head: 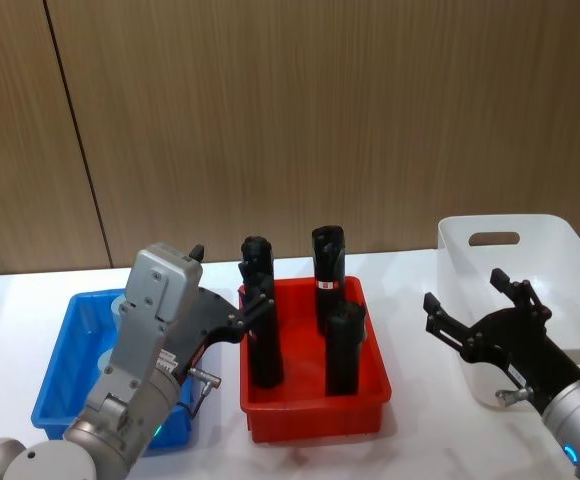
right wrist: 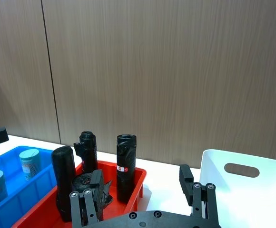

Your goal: Pick the cotton swabs from the blue box and place them into the white box.

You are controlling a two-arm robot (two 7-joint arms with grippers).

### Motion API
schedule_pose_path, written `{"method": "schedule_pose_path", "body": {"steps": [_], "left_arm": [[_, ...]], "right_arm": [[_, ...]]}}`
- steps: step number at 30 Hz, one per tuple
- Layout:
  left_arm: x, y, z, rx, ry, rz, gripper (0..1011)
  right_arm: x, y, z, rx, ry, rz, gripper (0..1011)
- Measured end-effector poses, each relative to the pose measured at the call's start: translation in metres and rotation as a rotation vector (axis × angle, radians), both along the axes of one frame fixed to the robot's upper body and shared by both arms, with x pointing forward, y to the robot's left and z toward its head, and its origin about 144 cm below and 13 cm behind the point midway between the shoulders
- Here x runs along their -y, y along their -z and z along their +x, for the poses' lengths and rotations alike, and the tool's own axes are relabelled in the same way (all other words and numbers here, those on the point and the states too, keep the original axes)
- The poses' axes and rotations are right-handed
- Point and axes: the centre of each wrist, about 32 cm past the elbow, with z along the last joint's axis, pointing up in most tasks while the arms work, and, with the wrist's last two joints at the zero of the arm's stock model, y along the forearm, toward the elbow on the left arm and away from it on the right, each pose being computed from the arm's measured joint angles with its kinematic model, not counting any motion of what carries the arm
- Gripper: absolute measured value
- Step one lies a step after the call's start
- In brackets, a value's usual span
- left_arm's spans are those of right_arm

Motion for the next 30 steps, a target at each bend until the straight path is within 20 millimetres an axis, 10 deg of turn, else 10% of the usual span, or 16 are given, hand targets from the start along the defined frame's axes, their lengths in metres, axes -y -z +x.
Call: {"method": "schedule_pose_path", "body": {"steps": [30], "left_arm": [[-0.0027,0.0004,0.0028,-0.013,-0.001,0.004,1000]], "right_arm": [[0.0,0.0,0.0,0.0,0.0,0.0,1002]]}}
